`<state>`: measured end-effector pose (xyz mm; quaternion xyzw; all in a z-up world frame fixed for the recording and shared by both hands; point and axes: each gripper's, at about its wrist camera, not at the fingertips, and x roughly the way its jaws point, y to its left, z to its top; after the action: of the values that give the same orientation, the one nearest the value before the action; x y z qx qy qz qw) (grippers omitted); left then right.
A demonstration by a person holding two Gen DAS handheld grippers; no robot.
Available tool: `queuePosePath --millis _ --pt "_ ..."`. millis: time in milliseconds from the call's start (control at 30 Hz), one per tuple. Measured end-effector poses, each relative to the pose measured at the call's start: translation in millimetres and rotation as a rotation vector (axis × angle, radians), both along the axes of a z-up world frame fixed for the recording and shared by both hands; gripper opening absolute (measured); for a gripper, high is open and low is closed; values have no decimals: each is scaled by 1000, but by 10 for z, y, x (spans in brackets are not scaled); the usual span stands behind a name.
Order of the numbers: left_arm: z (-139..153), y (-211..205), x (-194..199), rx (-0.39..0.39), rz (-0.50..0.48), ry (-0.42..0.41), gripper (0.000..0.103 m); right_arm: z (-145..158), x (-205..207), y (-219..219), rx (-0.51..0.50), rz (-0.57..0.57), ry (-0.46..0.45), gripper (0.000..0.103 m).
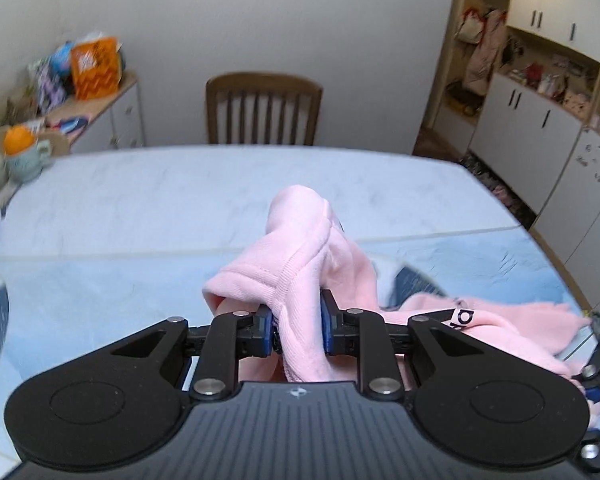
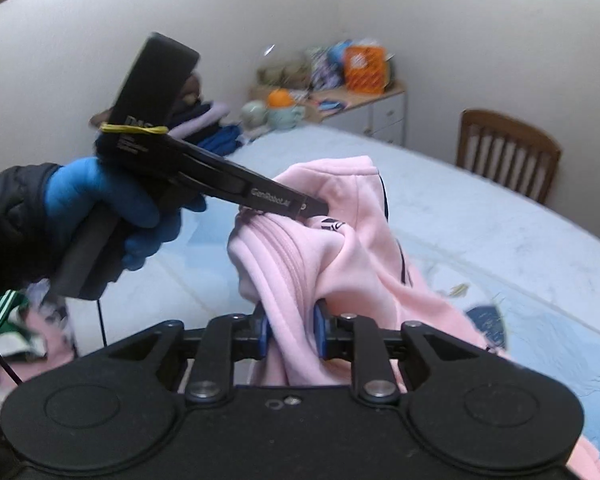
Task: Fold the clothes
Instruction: 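Lift the pink hoodie with both grippers and carry it to the table, then release the hoodie with the left gripper while the right gripper holds its hem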
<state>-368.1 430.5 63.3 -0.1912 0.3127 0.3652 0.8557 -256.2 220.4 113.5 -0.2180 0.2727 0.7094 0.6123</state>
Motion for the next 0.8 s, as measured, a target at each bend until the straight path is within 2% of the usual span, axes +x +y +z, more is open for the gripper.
queuePosePath --millis 133,200,267,333,400,467,600,800 --pt "-141 32 -98 -42 60 -1 22 38 -71 -114 -22 59 -14 103" --pt "-186 64 -242 -69 90 -11 27 -28 118 -28 -35 53 -54 103" --pt "-230 48 -350 -85 107 -1 39 -94 306 59 -48 47 -93 103" --pt "-251 -20 -427 -97 126 25 66 -160 494 146 -61 40 -133 103" --pt "-272 -88 -504 -109 144 50 74 -226 683 232 -75 34 -172 103" --pt "-292 -156 -581 -121 162 76 77 -298 871 320 -89 28 -211 103" --pt "-275 -347 -780 -146 208 107 80 -672 1218 538 -171 38 -250 103" --pt "-192 -812 -1192 -220 287 87 86 -1166 1362 923 -230 103 -229 103"
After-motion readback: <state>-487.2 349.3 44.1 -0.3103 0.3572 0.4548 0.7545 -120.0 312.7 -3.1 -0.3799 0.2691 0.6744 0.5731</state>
